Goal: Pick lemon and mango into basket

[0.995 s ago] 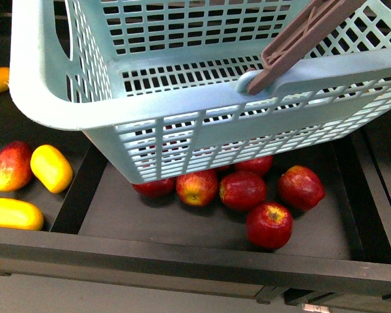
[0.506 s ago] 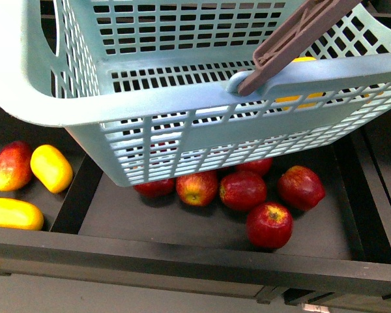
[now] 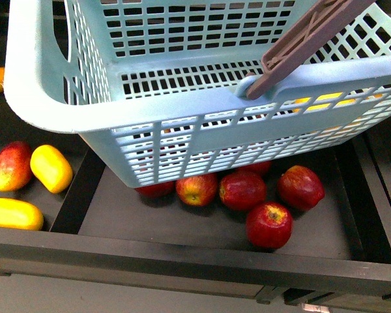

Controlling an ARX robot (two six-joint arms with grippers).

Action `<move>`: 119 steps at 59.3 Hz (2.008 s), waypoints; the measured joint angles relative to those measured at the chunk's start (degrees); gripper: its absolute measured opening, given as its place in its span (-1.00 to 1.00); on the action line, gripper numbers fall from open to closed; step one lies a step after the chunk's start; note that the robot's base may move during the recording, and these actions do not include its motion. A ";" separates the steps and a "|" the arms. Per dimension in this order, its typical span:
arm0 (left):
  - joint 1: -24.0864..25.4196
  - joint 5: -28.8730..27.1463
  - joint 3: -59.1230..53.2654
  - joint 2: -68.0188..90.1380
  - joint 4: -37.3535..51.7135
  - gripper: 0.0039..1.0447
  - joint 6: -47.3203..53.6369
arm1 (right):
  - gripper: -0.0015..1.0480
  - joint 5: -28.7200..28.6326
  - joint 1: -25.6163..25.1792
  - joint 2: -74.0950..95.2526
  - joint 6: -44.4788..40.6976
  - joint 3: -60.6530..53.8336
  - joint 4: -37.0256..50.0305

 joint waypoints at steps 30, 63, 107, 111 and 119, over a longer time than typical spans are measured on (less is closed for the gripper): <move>0.00 -0.02 -0.02 -0.04 0.02 -0.92 0.07 | 0.34 -22.62 -1.01 1.44 -21.59 -13.75 38.45; -0.07 0.11 -0.02 -0.09 0.02 -0.92 0.04 | -0.96 -15.67 6.80 -16.81 -35.95 -25.92 40.41; -0.04 -0.13 -0.04 -0.09 0.04 -0.92 0.13 | 0.66 -15.47 6.91 -26.88 -36.15 -26.40 32.61; -0.04 -0.13 -0.02 -0.09 0.04 -0.92 0.15 | 0.84 -15.47 6.91 -26.88 -36.15 -26.40 32.61; -0.04 -0.09 -0.04 -0.09 0.04 -0.92 0.13 | 0.83 -15.47 6.91 -26.88 -36.15 -26.40 32.61</move>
